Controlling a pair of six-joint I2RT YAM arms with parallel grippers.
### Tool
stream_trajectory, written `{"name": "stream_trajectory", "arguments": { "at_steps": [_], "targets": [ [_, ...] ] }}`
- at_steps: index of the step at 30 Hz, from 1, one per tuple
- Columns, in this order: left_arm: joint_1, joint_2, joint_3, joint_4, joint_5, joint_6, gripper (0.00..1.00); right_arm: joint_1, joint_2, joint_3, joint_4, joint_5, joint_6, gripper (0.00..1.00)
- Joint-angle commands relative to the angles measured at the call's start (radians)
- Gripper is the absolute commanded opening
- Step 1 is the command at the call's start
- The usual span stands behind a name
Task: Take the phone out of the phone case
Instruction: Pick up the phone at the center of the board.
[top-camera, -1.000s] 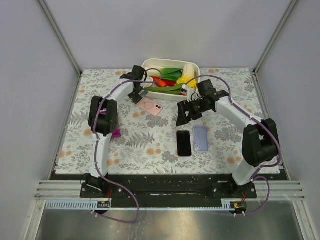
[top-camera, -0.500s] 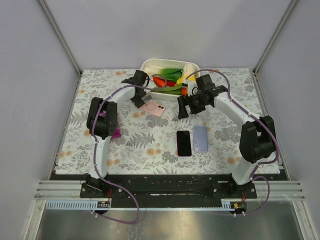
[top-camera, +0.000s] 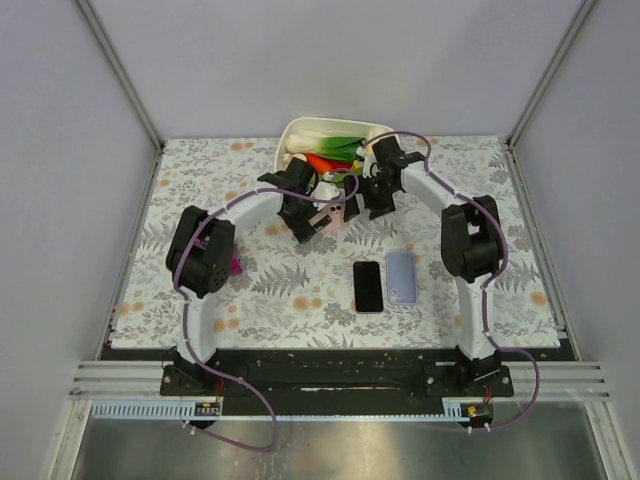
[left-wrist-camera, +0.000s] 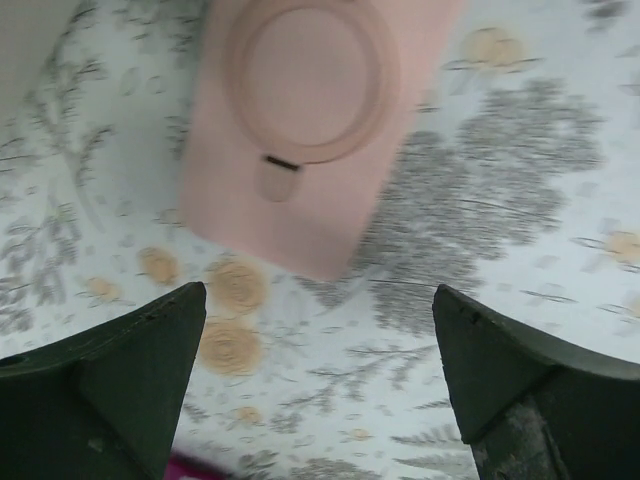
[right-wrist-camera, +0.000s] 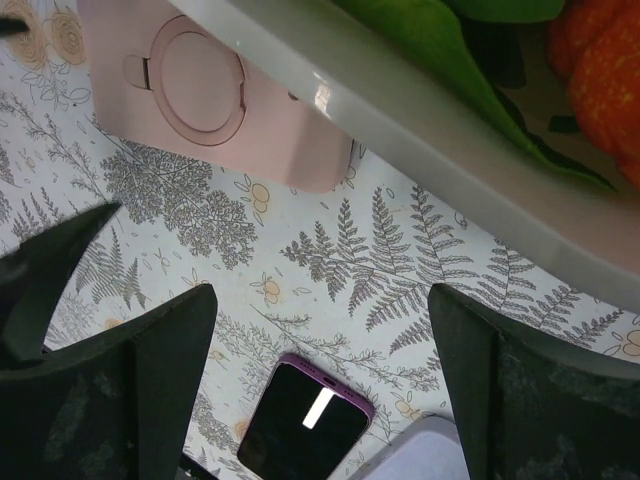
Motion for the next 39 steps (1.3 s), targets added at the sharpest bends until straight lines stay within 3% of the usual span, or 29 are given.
{"name": "stream_trajectory", "arguments": {
  "at_steps": [1,5,8,16,26,39],
  "targets": [
    [-0.01,-0.142,-0.07,0.003,0.199,-0.094,0.99,-0.006,0.033,0.097,-0.041,-0.036,0.05,0.96],
    [0.006,-0.241,-0.164,0.09,0.151,-0.161,0.99,-0.006,0.075,0.12,-0.046,-0.066,0.087,0.95],
    [0.051,-0.235,-0.153,0.106,0.124,-0.18,0.99,-0.006,0.102,0.135,-0.042,-0.083,0.12,0.95],
    [0.089,-0.017,0.119,-0.088,0.29,-0.109,0.99,-0.004,0.119,0.144,-0.021,-0.066,0.173,0.95],
    [0.115,0.256,0.482,-0.336,0.374,-0.069,0.99,-0.017,-0.003,-0.03,0.019,-0.068,0.141,0.95],
    [0.1,0.371,0.606,-0.454,0.351,0.036,0.99,-0.063,-0.16,-0.219,0.025,-0.086,0.107,0.94]
  ]
}}
